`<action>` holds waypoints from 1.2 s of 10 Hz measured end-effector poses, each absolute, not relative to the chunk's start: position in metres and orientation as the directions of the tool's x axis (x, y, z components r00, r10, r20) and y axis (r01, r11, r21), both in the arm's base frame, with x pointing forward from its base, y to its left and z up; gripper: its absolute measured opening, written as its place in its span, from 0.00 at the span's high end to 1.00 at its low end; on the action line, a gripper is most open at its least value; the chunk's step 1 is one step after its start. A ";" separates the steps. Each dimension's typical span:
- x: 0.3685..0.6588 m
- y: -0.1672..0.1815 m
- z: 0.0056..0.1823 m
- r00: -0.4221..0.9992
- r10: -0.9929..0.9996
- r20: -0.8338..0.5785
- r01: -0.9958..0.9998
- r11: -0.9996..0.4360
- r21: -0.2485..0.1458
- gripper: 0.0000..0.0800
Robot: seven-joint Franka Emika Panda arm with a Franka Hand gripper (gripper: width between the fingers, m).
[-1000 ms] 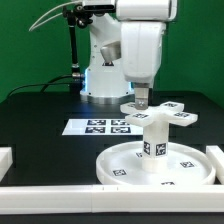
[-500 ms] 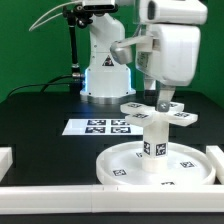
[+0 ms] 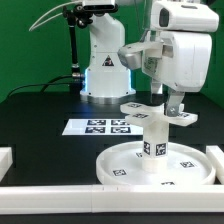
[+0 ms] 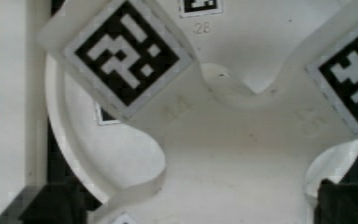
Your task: Assemble round table
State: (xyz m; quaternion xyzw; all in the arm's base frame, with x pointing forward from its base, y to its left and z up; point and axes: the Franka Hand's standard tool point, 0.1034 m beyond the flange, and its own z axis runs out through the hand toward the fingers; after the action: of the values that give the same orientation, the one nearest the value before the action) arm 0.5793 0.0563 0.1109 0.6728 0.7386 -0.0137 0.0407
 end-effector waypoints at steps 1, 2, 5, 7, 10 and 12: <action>0.579 0.055 0.111 -0.087 0.993 -0.079 0.995 0.090 0.034 0.19; 0.579 0.054 0.111 -0.084 0.993 -0.079 0.996 0.087 0.034 0.19; 0.576 0.052 0.111 -0.049 0.996 -0.077 0.998 0.052 0.034 0.19; 0.576 0.053 0.111 -0.041 0.996 -0.077 0.998 0.044 0.034 0.19; 0.572 0.049 0.105 -0.032 0.996 -0.078 0.999 0.034 0.023 0.19; 0.572 0.045 0.104 -0.024 0.997 -0.078 0.999 0.026 0.022 0.19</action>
Offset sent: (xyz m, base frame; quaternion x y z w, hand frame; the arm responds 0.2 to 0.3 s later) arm -0.0042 -0.0041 0.0045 -0.0133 -0.0018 0.0053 0.9999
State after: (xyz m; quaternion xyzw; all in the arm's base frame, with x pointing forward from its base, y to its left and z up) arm 0.5724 0.0446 0.1044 0.6977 0.7153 -0.0193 0.0357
